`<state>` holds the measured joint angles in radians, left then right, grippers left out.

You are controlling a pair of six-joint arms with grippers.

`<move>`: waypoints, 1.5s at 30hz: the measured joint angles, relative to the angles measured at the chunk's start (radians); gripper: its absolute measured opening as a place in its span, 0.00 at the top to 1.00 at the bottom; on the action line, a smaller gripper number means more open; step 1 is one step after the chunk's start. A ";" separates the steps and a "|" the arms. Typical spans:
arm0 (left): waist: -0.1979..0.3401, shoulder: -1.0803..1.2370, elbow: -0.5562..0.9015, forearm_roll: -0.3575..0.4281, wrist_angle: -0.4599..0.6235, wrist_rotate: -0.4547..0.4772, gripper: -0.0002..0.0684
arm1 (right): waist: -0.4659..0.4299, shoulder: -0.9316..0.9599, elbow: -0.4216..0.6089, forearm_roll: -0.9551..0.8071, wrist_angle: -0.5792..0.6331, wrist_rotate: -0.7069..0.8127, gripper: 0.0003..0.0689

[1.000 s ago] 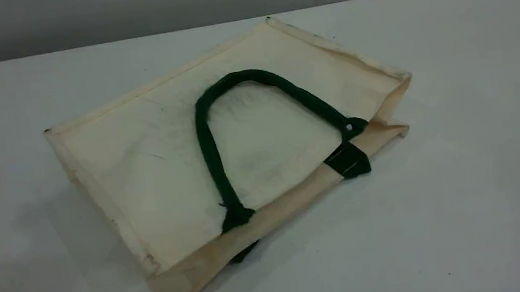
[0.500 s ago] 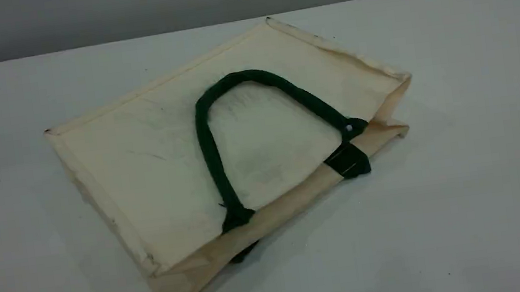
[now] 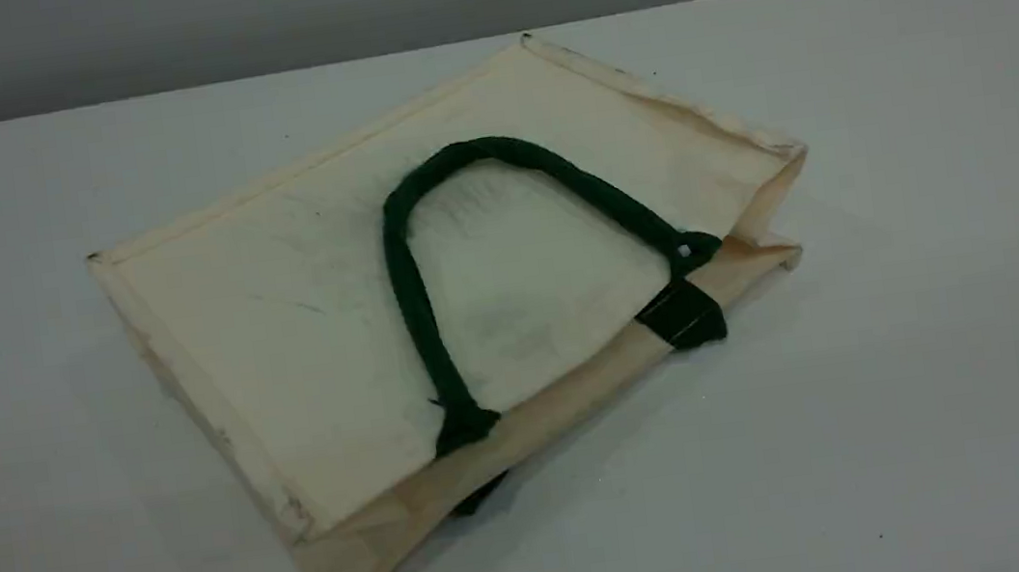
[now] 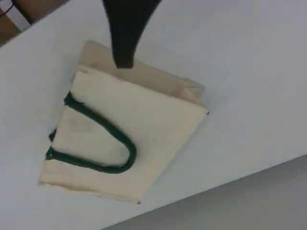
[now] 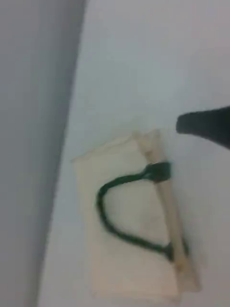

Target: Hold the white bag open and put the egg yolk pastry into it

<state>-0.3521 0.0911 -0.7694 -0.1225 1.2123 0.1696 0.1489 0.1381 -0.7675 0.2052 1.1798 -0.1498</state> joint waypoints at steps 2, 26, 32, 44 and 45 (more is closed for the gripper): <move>0.000 -0.008 0.044 0.000 -0.017 0.000 0.13 | 0.000 0.000 0.071 -0.018 -0.034 0.000 0.20; 0.000 -0.005 0.266 0.235 -0.136 -0.254 0.13 | 0.000 0.000 0.261 -0.089 -0.113 0.001 0.20; 0.000 -0.005 0.266 0.232 -0.132 -0.255 0.13 | 0.000 0.000 0.260 -0.089 -0.111 0.001 0.20; 0.258 -0.032 0.266 0.228 -0.133 -0.254 0.13 | -0.174 -0.056 0.260 -0.085 -0.110 0.000 0.20; 0.287 -0.037 0.266 0.228 -0.133 -0.254 0.13 | -0.189 -0.074 0.260 -0.085 -0.110 0.000 0.20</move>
<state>-0.0647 0.0538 -0.5033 0.1055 1.0798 -0.0845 -0.0398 0.0639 -0.5077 0.1205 1.0703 -0.1497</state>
